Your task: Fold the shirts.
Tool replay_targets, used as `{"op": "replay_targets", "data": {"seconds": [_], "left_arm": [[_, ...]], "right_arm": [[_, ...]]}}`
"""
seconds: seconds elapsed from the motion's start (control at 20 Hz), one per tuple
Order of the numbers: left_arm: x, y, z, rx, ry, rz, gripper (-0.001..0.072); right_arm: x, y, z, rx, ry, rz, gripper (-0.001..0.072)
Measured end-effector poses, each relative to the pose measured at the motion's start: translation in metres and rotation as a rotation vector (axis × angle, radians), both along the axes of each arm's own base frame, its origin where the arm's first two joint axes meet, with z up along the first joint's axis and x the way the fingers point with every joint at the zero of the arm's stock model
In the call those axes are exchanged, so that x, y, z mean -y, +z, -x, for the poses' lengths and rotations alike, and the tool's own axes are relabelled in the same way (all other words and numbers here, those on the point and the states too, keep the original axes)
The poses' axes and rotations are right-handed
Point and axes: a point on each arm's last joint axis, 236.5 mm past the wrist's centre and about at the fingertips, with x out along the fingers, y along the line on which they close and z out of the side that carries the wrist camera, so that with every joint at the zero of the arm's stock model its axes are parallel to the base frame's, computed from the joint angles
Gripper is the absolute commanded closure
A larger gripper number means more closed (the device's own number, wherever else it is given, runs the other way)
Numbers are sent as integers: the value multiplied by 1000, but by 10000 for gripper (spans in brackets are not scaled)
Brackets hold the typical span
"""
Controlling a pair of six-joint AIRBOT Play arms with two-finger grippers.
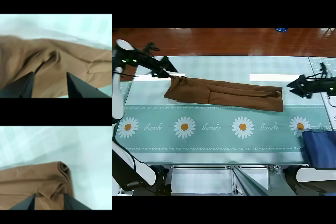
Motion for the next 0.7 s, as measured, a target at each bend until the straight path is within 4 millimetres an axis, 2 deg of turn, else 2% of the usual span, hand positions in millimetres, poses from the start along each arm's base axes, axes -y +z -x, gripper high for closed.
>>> {"op": "replay_targets", "data": {"seconds": [0.1,0.2,0.25,0.35,0.5,0.7], "left_arm": [[-37,27,6,46,30,-127,201],[-68,52,19,85,59,-260,201],[-78,62,24,111,78,-304,201],[-82,73,41,143,104,-358,201],[-54,70,74,199,85,-353,201],[5,52,122,242,25,-265,201]], "right_arm": [[26,7,17,-27,-31,57,298],[42,2,38,-74,-62,97,298],[42,-4,47,-98,-74,98,298],[37,-19,57,-124,-99,86,298],[15,-38,56,-129,-97,55,298],[-16,-56,40,-120,-84,7,298]]}}
